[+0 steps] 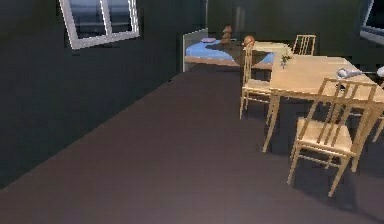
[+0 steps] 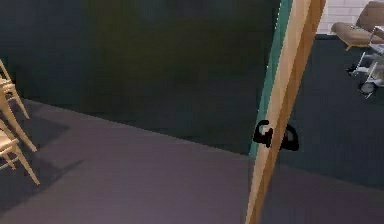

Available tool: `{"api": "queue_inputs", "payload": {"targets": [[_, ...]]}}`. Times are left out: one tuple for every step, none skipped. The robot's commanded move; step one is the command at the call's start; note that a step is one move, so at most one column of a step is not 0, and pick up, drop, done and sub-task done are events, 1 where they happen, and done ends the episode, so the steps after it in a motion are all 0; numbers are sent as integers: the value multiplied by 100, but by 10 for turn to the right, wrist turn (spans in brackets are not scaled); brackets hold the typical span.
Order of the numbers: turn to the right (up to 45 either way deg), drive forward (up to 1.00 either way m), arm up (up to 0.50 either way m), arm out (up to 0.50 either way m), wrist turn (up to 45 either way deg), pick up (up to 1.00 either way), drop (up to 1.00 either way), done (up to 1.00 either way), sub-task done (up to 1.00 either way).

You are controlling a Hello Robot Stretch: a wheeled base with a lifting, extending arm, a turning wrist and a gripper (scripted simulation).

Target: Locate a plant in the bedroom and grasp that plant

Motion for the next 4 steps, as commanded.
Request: {"api": "queue_inputs", "payload": {"targets": [[60, 0, 0, 0, 0, 0, 0, 0, 0], [0, 100, 0, 0, 0, 0, 0, 0, 0], [0, 100, 0, 0, 0, 0, 0, 0, 0], [-360, 0, 0, 0, 0, 0, 0, 0, 0]]}}
